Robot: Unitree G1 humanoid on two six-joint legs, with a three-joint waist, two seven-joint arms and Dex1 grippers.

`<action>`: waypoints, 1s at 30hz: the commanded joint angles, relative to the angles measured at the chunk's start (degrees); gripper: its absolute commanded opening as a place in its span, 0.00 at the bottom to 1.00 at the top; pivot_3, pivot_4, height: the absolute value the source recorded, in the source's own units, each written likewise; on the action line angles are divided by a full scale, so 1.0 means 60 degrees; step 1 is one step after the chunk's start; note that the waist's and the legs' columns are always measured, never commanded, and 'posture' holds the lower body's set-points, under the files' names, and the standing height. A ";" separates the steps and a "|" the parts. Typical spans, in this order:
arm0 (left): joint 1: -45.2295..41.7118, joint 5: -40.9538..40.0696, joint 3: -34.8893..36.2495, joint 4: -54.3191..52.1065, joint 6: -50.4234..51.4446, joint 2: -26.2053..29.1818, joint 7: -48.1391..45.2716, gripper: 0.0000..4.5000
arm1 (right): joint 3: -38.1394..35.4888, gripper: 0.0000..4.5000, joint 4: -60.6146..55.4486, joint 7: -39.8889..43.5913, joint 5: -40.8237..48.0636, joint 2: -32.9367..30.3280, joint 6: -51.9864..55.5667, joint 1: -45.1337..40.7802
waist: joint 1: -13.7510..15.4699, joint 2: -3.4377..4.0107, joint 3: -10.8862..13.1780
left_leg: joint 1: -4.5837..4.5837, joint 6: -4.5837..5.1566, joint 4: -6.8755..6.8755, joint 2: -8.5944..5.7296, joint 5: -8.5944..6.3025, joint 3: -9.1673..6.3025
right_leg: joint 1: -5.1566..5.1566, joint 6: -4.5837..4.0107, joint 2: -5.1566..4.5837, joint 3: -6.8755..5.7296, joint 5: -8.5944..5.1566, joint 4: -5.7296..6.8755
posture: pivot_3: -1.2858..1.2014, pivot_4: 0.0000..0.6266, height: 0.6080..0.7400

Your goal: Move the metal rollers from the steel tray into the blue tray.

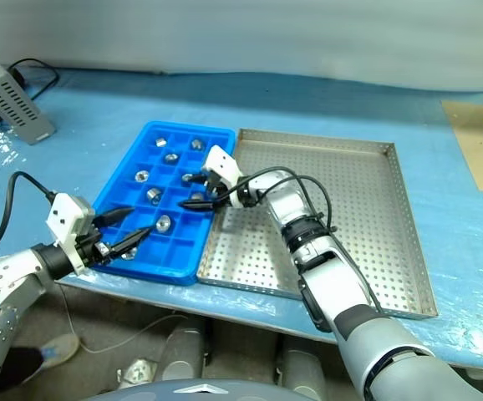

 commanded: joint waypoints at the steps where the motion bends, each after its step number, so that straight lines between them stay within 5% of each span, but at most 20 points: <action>1: -0.0482 -0.0041 -0.0450 0.0220 -0.0211 -0.0073 -0.0071 0.75 | -0.0307 0.82 -0.1151 -0.0034 0.0307 -0.0048 0.0263 -0.0111 | -0.0017 0.0000 0.0000 | 0.0000 0.0000 0.0001 -0.0002 0.0000 0.0000 | -0.0002 0.0000 0.0000 0.0003 0.0000 0.0002 | 0.61 0.24 1.00; 10: -0.3712 0.0681 -0.2954 0.3024 -0.1171 -0.1258 -0.0883 0.75 | -0.0998 0.82 -0.5230 -0.0490 0.0918 -0.1706 0.2465 0.1623 | -0.0132 -0.0008 -0.0005 | 0.0007 -0.0015 0.0029 -0.0052 0.0012 0.0000 | 0.0012 0.0016 -0.0001 0.0023 0.0007 0.0030 | 0.51 0.24 1.00; 17: -0.5965 0.1132 -0.3948 0.5554 -0.2081 -0.2496 -0.1804 0.75 | -0.1474 0.82 -0.7255 -0.1663 0.0963 -0.2527 0.3656 0.3082 | -0.0847 -0.0009 -0.0006 | 0.0015 -0.0042 0.0048 -0.0062 0.0030 0.0005 | 0.0010 0.0028 0.0000 0.0045 0.0015 0.0040 | 0.44 0.24 1.00; 23: -0.6751 0.1460 -0.4103 0.6852 -0.2635 -0.2817 -0.2405 0.75 | -0.1758 0.82 -0.7588 -0.2467 0.0941 -0.2678 0.3913 0.3830 | -0.1330 -0.0010 -0.0006 | 0.0021 -0.0030 0.0047 -0.0060 0.0024 0.0008 | 0.0009 0.0025 0.0005 0.0047 0.0014 0.0036 | 0.41 0.24 1.00; 30: -0.6836 0.1579 -0.4066 0.6922 -0.2679 -0.2666 -0.2707 0.75 | -0.1832 0.82 -0.6677 -0.2978 0.0801 -0.2729 0.3379 0.4104 | -0.1342 -0.0010 -0.0006 | 0.0013 0.0019 0.0093 -0.0060 -0.0005 0.0011 | 0.0019 0.0022 0.0001 0.0051 0.0016 0.0040 | 0.41 0.24 1.00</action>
